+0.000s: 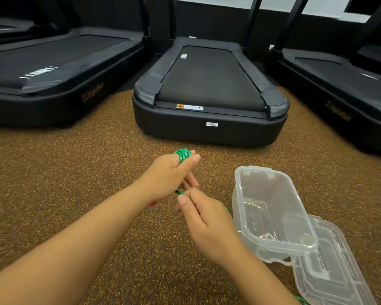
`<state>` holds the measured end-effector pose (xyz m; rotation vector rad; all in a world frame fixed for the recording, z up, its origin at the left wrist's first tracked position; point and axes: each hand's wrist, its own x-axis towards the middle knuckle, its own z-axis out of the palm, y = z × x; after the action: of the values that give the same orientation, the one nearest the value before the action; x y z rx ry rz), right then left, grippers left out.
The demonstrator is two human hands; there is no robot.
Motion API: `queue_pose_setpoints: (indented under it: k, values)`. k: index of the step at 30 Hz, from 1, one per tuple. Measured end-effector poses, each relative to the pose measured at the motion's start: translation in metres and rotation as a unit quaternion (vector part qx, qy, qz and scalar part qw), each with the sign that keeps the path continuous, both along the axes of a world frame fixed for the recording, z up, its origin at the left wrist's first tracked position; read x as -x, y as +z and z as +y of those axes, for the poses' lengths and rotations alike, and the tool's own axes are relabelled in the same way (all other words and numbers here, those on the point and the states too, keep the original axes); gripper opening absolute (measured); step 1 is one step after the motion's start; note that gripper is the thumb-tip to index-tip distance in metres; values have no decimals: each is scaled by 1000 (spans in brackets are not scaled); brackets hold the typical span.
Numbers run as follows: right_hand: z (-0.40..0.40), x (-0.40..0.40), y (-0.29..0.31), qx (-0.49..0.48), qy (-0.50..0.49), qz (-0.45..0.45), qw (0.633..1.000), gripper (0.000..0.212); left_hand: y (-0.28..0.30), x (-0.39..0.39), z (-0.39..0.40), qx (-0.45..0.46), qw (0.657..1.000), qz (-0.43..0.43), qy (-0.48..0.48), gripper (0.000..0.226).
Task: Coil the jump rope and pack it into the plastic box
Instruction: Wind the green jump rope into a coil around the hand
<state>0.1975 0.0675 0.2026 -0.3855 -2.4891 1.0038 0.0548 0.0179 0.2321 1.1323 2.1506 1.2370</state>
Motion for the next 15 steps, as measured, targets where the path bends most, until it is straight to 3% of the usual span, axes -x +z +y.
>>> queue_pose_setpoints:
  k: [3,15]
  values:
    - [10,3,4,61,-6,26,998,32,-4,2,-4,32,999,37,-2,85]
    - [47,-5,-1,79,-35,30,996,29,5,-6,-5,65,987,-65,-130,59]
